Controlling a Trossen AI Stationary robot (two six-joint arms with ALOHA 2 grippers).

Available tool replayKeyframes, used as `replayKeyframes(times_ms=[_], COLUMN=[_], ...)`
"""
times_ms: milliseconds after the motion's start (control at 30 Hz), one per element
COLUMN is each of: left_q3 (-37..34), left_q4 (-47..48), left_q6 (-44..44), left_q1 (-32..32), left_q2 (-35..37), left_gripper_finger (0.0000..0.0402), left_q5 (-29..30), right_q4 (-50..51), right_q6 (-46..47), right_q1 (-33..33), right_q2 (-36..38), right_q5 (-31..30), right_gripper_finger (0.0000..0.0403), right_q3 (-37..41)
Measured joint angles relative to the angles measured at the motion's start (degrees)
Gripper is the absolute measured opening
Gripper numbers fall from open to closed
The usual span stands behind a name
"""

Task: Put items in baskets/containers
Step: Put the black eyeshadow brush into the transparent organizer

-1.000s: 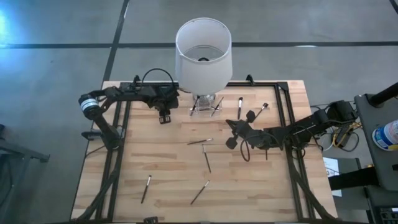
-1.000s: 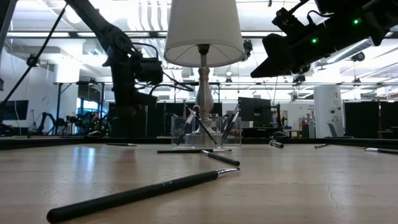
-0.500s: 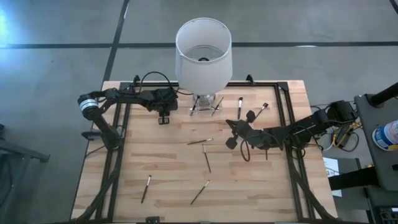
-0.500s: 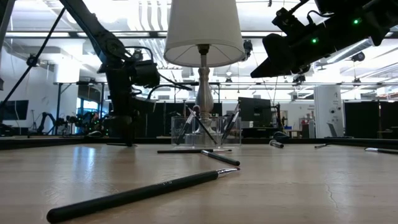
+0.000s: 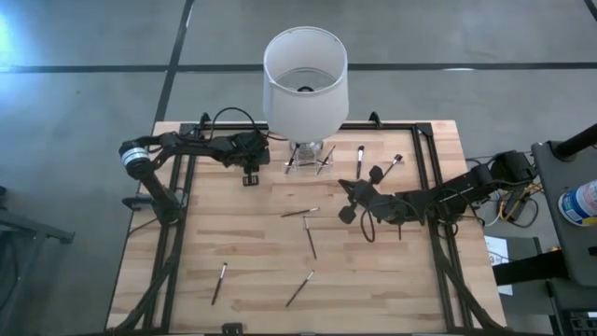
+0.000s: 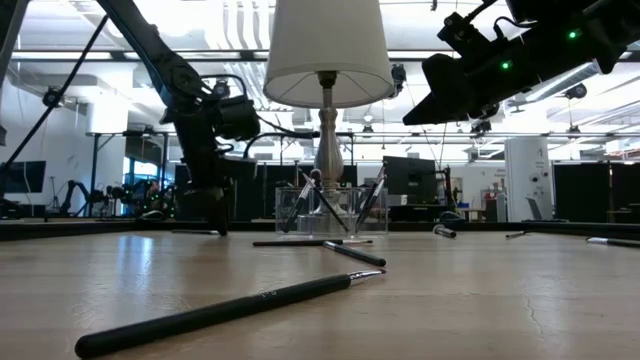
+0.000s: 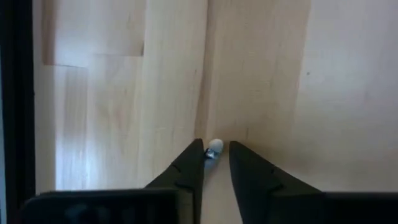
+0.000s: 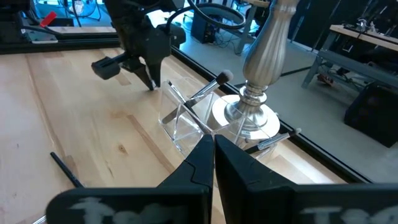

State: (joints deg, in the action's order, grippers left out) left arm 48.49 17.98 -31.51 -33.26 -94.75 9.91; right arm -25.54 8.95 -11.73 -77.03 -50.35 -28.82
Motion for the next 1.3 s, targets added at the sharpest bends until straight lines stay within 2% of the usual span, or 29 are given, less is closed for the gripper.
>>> replayKeyframes(times_ms=[300, 500, 700, 933, 1100, 1200, 1300], left_q3=[0.12, 0.46, 1.16, 0.55, -0.84, -2.55, -6.20], left_q4=[-0.34, 0.74, 2.91, 8.02, 8.53, 5.94, -0.63], left_q6=[-0.20, 0.15, 2.13, 6.83, 12.28, 17.52, 24.31], left_q1=[-0.10, -0.17, 0.24, 1.74, 4.81, 7.22, 10.13], left_q2=[-1.52, -1.59, 0.22, 6.78, 14.34, 19.83, 25.41], left_gripper_finger=[0.0007, 0.0001, 0.0000, 0.0000, 0.0000, 0.0000, 0.0000], left_q5=[2.35, 6.14, 4.99, 3.69, 2.58, 0.88, 0.17], right_q4=[0.00, 0.00, 0.00, 0.04, 0.03, 0.02, -0.02], right_q6=[0.02, 0.00, -0.12, -0.17, -0.17, -0.13, -0.15], right_q1=[-0.02, -0.01, -0.02, -0.02, -0.02, -0.02, -0.02], right_q2=[0.00, 0.00, 0.00, 0.00, 0.00, 0.00, 0.00], right_q5=[1.09, 1.16, 1.18, 1.33, 1.33, 1.33, 1.33], right_gripper_finger=[0.0008, 0.0009, 0.0008, 0.0008, 0.0009, 0.0009, 0.0009], right_q3=[0.00, 0.00, 0.00, 0.00, 0.00, 0.00, 0.00])
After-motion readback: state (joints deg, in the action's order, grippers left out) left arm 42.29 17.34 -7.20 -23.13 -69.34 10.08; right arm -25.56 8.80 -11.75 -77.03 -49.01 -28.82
